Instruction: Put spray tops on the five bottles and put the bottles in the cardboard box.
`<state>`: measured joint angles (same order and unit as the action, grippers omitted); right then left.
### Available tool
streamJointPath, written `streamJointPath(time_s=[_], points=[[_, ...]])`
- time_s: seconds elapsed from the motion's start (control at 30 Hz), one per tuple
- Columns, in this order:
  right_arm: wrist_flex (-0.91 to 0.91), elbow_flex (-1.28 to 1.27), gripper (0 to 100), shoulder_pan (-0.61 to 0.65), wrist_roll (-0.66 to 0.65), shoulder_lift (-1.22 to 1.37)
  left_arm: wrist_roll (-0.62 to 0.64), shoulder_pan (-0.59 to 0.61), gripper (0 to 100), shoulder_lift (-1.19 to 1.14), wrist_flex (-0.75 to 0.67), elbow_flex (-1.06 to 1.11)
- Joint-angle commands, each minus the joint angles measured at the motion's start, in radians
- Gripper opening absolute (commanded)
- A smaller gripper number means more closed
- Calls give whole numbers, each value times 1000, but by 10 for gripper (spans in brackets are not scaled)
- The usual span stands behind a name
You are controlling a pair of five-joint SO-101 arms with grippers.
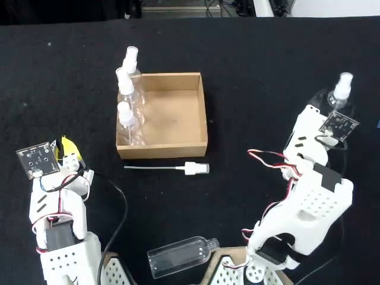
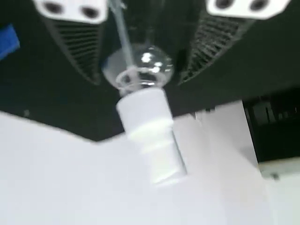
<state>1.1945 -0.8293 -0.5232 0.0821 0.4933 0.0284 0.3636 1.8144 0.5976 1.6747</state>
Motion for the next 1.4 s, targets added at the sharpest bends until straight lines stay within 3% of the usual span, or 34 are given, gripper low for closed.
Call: streamJointPath(time_s=[0.0,0.33,0.6,0.77,0.93,1.03,1.13,1.37], points=[[97,30,27,2,-2,-68,-8,10,58,9,3,24],[40,-163,10,107,6,-320,-8,10,58,9,3,24],[-328,-248,10,348,6,-720,-8,10,58,9,3,24],[-428,-249,10,499,6,-874,-8,10,58,9,3,24],[-485,-246,10,655,18,-898,-8,10,58,9,3,24],[-485,-242,12,715,135,-898,-8,10,58,9,3,24],[-517,-203,12,732,210,-886,-8,10,58,9,3,24],[-557,-91,12,735,213,-728,-8,10,58,9,3,24]])
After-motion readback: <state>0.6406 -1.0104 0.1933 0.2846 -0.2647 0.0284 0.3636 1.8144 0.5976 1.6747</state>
